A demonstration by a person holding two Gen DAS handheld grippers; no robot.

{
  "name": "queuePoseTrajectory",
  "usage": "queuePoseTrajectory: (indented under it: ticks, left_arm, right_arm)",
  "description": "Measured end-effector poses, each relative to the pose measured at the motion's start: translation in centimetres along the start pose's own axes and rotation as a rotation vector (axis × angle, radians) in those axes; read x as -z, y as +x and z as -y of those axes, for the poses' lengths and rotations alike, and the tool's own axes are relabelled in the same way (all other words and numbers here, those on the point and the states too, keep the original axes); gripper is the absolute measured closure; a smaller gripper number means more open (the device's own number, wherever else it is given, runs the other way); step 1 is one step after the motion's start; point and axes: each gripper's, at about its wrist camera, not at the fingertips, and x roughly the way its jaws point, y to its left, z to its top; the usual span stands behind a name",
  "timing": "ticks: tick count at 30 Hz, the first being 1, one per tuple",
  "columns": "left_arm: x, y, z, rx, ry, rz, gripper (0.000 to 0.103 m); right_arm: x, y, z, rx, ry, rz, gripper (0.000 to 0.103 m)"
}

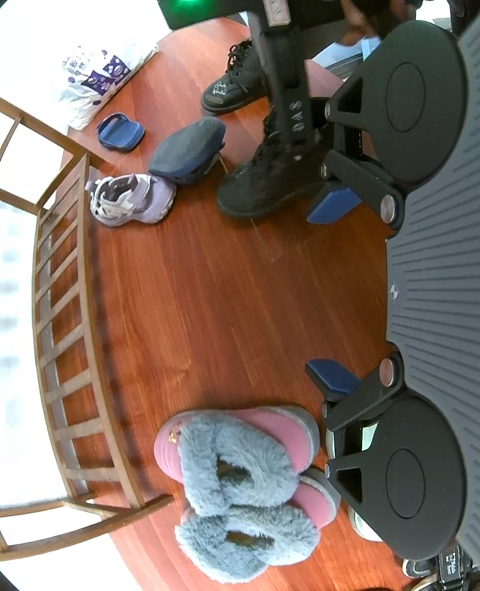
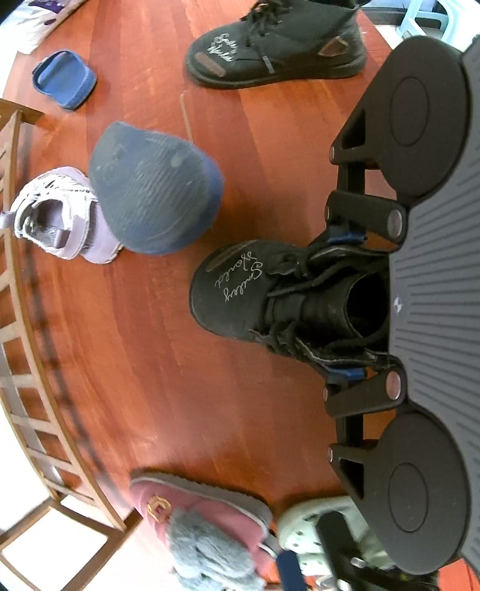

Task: Organize scattered shoes
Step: 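Lift the black boots and carry them toward the mint clogs with both tools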

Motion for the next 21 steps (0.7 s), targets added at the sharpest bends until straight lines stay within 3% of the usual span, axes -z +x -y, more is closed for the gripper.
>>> queuePoseTrajectory:
  ticks: [12,21]
  left_arm:
    - [-0.9,1.3,5.2,0.023,0.039,0.003,0.021]
    - [-1.7,3.3,11.3,0.055,0.025,0.001,0.021]
  right_arm:
    - [1.9,-6.2,5.1,-0.053,0.019,0.05,0.045]
    - [1.8,-11.2,11.6,-0.068,0.008,0.076,0.046]
